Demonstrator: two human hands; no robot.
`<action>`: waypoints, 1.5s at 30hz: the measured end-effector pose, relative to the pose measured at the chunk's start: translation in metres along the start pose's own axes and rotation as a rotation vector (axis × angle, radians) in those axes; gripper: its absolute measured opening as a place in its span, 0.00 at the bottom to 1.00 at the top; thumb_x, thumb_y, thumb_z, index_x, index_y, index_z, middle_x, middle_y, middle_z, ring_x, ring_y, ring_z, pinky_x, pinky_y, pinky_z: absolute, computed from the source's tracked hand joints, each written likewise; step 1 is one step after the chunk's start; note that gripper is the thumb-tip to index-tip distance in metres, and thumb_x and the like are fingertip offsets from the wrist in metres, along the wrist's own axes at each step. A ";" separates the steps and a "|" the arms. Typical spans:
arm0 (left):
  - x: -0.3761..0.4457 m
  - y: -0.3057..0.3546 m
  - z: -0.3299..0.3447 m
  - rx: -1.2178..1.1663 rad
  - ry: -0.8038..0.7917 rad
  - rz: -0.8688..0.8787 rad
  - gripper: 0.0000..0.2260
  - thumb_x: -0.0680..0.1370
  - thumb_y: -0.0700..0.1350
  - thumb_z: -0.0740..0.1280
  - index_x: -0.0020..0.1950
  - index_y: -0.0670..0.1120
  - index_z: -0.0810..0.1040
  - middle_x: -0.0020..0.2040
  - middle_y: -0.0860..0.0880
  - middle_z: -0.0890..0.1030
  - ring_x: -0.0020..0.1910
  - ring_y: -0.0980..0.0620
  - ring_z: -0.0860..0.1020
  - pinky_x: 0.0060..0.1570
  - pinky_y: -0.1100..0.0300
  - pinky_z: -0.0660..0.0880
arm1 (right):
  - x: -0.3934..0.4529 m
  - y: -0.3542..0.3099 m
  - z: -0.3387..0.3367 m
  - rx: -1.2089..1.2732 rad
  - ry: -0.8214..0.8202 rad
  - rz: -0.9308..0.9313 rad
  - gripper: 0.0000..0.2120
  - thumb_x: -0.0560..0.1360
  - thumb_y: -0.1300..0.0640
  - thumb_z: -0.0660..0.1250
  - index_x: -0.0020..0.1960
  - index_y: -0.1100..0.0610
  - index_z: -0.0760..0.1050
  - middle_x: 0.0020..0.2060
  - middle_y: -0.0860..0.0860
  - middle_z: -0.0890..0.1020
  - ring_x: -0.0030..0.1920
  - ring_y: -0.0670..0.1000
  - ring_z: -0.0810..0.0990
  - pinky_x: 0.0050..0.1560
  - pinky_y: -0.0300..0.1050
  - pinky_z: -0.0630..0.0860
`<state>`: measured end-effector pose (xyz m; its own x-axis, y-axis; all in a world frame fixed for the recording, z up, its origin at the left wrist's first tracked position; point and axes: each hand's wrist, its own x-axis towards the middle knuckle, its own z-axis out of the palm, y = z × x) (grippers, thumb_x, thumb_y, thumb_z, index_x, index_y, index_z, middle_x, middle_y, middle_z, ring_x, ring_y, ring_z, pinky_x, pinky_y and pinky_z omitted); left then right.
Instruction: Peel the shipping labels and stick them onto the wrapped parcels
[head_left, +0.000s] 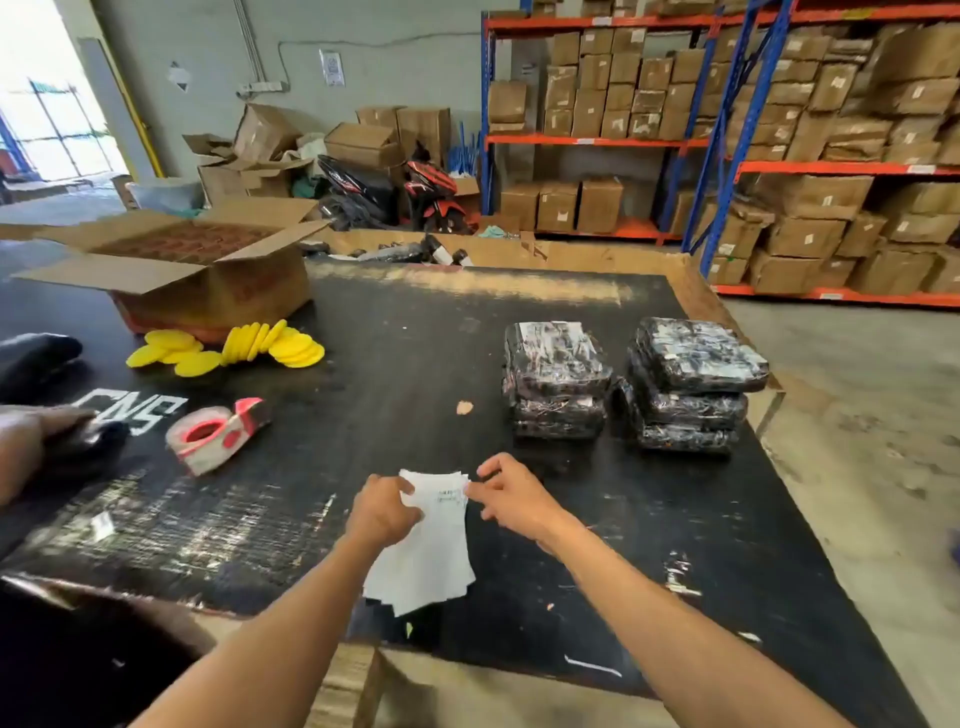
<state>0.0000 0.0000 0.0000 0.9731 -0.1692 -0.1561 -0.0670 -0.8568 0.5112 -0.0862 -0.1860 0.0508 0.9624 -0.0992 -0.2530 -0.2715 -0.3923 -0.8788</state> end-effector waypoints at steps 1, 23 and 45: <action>-0.006 -0.007 0.002 0.049 -0.025 -0.007 0.19 0.73 0.46 0.73 0.63 0.47 0.79 0.66 0.43 0.74 0.63 0.43 0.75 0.63 0.55 0.71 | 0.001 0.007 0.012 -0.016 -0.019 0.038 0.17 0.78 0.52 0.69 0.62 0.59 0.70 0.46 0.53 0.81 0.43 0.51 0.78 0.40 0.39 0.73; -0.047 -0.043 0.036 -0.581 0.345 0.002 0.10 0.75 0.43 0.73 0.55 0.43 0.81 0.46 0.49 0.84 0.43 0.53 0.80 0.40 0.65 0.74 | 0.018 0.037 0.087 -0.285 0.396 0.267 0.22 0.70 0.42 0.75 0.60 0.47 0.73 0.57 0.50 0.82 0.59 0.56 0.80 0.55 0.49 0.74; -0.037 0.019 0.001 -0.875 0.084 0.157 0.09 0.80 0.43 0.65 0.56 0.45 0.84 0.46 0.45 0.84 0.38 0.53 0.78 0.36 0.57 0.76 | 0.015 0.021 0.005 0.431 0.294 0.093 0.08 0.83 0.58 0.62 0.55 0.55 0.80 0.37 0.53 0.82 0.27 0.47 0.72 0.22 0.39 0.65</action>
<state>-0.0371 -0.0106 0.0147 0.9821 -0.1878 0.0153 -0.0427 -0.1428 0.9888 -0.0773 -0.1910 0.0266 0.8800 -0.3924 -0.2675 -0.2762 0.0355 -0.9605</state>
